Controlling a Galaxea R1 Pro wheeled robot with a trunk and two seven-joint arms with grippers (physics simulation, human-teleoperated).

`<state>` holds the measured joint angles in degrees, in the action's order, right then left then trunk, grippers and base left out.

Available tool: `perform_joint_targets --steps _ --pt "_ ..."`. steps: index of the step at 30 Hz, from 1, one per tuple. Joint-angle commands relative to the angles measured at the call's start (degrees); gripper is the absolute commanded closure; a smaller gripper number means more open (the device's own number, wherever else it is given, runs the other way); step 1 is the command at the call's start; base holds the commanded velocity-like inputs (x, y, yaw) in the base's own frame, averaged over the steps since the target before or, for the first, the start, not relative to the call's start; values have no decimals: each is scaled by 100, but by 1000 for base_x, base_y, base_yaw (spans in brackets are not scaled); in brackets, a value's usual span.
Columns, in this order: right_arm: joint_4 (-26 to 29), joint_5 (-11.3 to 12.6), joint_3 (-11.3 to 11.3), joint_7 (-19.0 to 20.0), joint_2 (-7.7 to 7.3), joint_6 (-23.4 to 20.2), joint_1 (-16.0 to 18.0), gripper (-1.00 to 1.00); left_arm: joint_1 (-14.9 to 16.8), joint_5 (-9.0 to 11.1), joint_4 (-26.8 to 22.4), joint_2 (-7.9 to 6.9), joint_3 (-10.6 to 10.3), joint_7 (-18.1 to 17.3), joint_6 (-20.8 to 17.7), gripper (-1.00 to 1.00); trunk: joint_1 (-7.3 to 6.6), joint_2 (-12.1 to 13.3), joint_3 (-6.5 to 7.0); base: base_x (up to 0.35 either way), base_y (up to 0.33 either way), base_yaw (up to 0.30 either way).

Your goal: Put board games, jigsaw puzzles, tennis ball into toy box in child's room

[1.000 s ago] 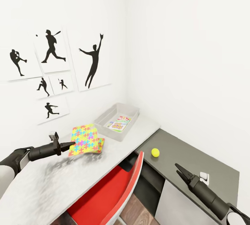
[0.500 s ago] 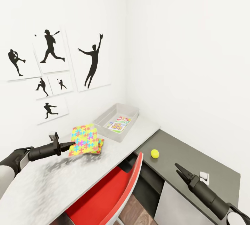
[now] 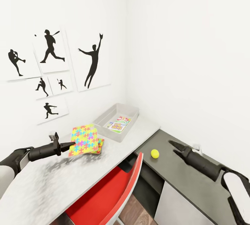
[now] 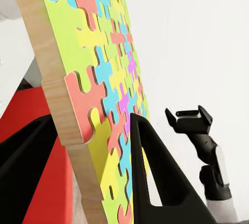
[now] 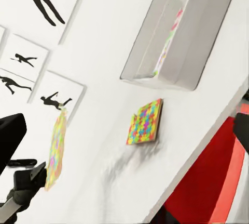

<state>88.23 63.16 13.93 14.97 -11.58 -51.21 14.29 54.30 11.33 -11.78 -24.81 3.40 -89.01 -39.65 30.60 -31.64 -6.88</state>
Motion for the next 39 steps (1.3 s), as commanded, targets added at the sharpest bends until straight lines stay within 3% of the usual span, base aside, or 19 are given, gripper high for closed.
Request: perform_joint_targets --steps 1,2,5,10,25,39 --pt "20 33 -1 -308 17 -190 331 -100 4 -43 -1 1 32 -24 -61 100 2 -11 -12 0 0 0" --pt "36 187 -19 -747 80 -329 679 -100 4 -43 0 6 31 -18 -61 100 2 -11 -12 0 0 0" --pt "55 513 -30 -1354 274 -445 996 -100 3 -43 0 10 30 -10 -61 100 2 -11 -12 0 0 0" --pt "79 667 -31 -1689 388 -509 1100 -100 4 -43 0 17 29 -3 -61 100 2 -11 -12 0 0 0" --pt "80 651 -67 -1701 393 -471 1094 -100 2 -28 30 3 36 -55 -60 100 2 -11 -8 0 0 136" --pt "80 670 -52 -1700 387 -469 1093 -100 2 -19 17 -11 64 -72 -99 100 -306 551 244 0 0 6"
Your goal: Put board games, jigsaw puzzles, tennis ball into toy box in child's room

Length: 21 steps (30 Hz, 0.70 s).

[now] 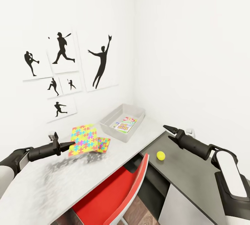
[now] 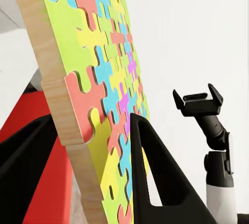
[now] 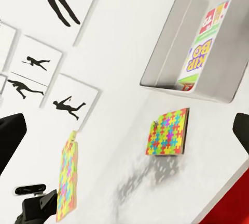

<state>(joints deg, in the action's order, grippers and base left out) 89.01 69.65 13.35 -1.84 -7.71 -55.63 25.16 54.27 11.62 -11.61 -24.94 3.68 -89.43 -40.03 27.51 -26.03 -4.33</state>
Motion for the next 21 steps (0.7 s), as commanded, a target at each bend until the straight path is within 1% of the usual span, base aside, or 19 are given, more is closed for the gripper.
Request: perform_joint_targets --steps 1,4,8,10,11,14,16,19,21 --pt "3 22 7 -17 -1 -30 6 -100 5 -52 0 -3 39 -30 -79 100 -19 30 6 0 0 0" --pt "9 27 3 -12 -2 -37 6 -100 7 -49 -5 -9 58 -30 -126 100 -85 151 60 0 0 0" --pt "18 30 -1 -11 5 -45 6 -100 74 -46 -81 -10 77 -11 -506 100 -173 311 132 0 0 0" --pt "25 31 9 -14 6 -54 0 -100 101 -48 -295 -9 79 2 -766 100 -173 311 132 0 0 0" --pt "27 31 24 -15 4 -64 -5 -100 110 -55 -528 -6 80 14 -942 100 -173 311 132 0 0 0" --pt "28 28 51 -17 -1 -76 -10 -100 115 -61 -999 -5 81 44 -1361 100 -173 311 132 0 0 0" --pt "29 30 58 -12 -2 -78 -11 -100 123 -63 -1157 4 87 48 -1548 100 -173 311 132 0 0 0" --pt "29 31 59 -10 -2 -79 -11 -100 131 -55 -1231 37 90 52 -1673 100 -173 311 132 0 0 0" --pt "29 31 54 -10 -2 -76 -13 -100 136 -45 -1409 51 97 49 -1714 100 -173 311 132 0 0 0"
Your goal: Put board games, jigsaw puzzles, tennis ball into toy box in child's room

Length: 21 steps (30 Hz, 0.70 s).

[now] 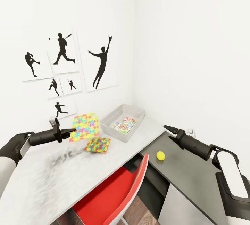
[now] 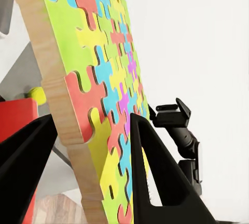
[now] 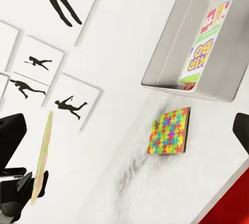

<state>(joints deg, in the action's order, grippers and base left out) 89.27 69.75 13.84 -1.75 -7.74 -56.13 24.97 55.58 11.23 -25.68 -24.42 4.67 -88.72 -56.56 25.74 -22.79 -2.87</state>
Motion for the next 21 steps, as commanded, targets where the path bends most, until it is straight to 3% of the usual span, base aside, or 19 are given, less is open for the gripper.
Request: perform_joint_targets --steps 1,13,21 --pt "3 21 6 -18 0 -23 7 -100 5 -4 -13 -1 -2 -24 -62 100 4 -13 -14 0 0 0" --pt "3 18 5 -18 0 -10 -1 -100 5 -4 -85 7 -1 -31 -66 100 4 -13 -14 63 -95 0" --pt "7 12 5 -24 0 -22 -1 -100 5 -9 -86 10 -1 -31 -60 100 4 -13 -2 36 -96 88"
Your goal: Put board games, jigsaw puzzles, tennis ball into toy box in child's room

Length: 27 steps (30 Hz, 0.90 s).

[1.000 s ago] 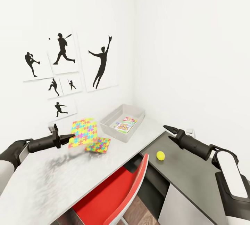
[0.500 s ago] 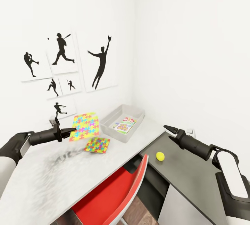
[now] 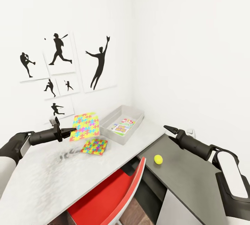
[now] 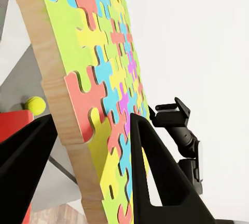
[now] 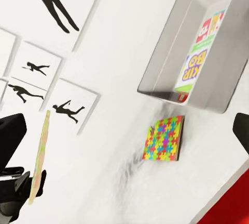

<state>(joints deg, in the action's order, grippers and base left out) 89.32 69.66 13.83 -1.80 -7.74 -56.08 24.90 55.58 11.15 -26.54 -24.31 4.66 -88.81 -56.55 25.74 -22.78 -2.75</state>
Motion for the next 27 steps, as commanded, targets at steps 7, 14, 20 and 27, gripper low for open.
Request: perform_joint_targets --steps 7,14,20,27 --pt "-1 22 2 -15 0 -25 6 -100 5 1 0 1 0 -23 -58 100 4 -14 -13 43 -103 2" --pt "-2 22 1 -14 0 -26 6 -100 5 4 0 1 0 -23 -58 100 4 -14 -13 155 -119 0" --pt "0 22 -39 -15 8 4 6 -100 5 9 0 -2 0 -23 -58 100 4 -14 -13 235 -67 0" --pt "1 22 -45 -22 9 10 6 -100 5 10 0 -2 0 -23 -47 100 4 -14 -13 141 0 70"
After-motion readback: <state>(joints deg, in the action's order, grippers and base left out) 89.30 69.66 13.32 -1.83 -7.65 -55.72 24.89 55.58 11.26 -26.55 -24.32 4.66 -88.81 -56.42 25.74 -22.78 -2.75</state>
